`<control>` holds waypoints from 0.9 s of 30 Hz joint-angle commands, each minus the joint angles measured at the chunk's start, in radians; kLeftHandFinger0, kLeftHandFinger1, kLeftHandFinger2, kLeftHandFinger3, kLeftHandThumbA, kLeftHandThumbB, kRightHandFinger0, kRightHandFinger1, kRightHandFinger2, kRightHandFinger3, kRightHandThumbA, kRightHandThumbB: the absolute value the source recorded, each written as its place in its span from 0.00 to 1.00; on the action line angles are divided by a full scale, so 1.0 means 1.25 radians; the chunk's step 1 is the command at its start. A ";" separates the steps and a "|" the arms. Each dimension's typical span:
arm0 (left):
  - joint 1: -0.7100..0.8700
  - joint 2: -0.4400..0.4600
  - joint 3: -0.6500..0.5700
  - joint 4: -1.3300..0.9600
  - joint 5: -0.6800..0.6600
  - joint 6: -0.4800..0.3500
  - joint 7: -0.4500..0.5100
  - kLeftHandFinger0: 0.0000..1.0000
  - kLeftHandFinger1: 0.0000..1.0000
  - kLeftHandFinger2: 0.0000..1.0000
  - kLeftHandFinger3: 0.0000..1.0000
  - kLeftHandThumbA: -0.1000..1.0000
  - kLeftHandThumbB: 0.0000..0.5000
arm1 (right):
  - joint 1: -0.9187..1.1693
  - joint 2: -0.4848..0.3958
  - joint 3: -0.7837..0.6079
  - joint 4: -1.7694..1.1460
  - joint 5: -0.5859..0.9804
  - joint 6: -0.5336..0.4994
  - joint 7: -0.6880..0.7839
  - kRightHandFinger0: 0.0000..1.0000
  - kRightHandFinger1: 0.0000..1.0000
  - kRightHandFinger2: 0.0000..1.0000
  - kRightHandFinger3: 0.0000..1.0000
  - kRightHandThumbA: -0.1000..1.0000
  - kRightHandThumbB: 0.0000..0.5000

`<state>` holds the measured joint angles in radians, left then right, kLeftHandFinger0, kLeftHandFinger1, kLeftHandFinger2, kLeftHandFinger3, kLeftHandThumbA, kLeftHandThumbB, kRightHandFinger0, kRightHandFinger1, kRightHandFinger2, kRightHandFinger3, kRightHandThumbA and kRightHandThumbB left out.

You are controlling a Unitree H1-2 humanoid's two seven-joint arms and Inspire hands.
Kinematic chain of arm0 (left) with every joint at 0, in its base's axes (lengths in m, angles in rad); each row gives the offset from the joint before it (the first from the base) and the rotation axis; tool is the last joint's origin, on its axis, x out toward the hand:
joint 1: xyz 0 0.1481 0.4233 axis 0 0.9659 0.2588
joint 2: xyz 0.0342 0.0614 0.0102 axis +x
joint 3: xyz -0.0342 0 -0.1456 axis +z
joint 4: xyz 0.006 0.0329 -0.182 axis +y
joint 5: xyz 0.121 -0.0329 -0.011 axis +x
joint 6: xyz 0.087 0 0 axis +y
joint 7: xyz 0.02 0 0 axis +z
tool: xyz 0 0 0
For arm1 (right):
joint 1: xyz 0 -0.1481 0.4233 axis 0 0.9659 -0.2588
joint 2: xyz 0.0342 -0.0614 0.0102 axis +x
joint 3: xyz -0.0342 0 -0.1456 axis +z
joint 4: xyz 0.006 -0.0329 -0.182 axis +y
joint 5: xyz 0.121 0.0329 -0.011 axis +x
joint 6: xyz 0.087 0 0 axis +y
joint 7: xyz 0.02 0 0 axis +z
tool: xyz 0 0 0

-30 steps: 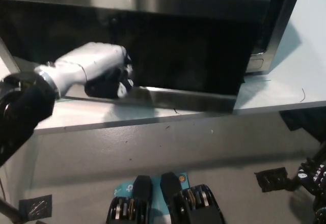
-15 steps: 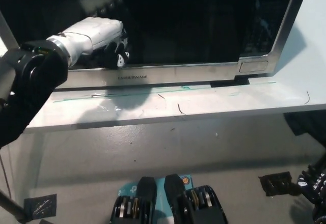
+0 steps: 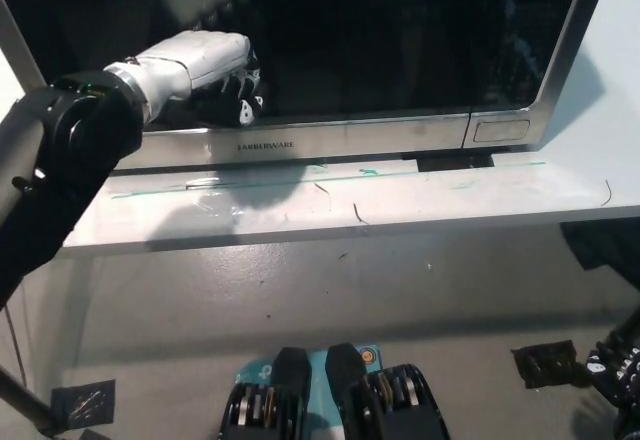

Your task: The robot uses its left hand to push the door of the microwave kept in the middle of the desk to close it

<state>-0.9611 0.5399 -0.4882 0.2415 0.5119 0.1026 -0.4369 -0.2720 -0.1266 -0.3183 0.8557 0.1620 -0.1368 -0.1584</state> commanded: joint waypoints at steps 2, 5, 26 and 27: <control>-0.019 0.031 0.074 -0.062 0.087 0.063 0.062 0.17 0.21 0.30 0.40 0.02 0.01 | -0.015 -0.008 0.000 -0.006 0.007 -0.032 -0.004 0.69 0.64 0.71 0.79 0.57 0.00; 0.022 0.022 0.107 -0.139 0.075 0.060 0.051 0.18 0.22 0.31 0.42 0.00 0.01 | -0.015 -0.005 -0.003 -0.013 0.012 -0.024 -0.005 0.69 0.64 0.70 0.78 0.57 0.00; 0.558 -0.149 0.389 -0.341 -0.032 -0.136 0.263 0.17 0.20 0.28 0.42 0.00 0.00 | -0.055 -0.031 -0.005 -0.018 0.013 -0.001 -0.008 0.67 0.65 0.72 0.82 0.58 0.00; 0.570 -0.164 0.401 -0.309 -0.037 -0.146 0.280 0.16 0.19 0.28 0.42 0.00 0.00 | -0.055 -0.031 -0.005 -0.024 0.010 0.006 -0.015 0.66 0.64 0.71 0.81 0.58 0.00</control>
<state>-0.2710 0.3647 -0.0377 -0.2147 0.5164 0.0509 -0.2507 -0.3075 -0.1364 -0.3179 0.8501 0.1662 -0.1336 -0.1627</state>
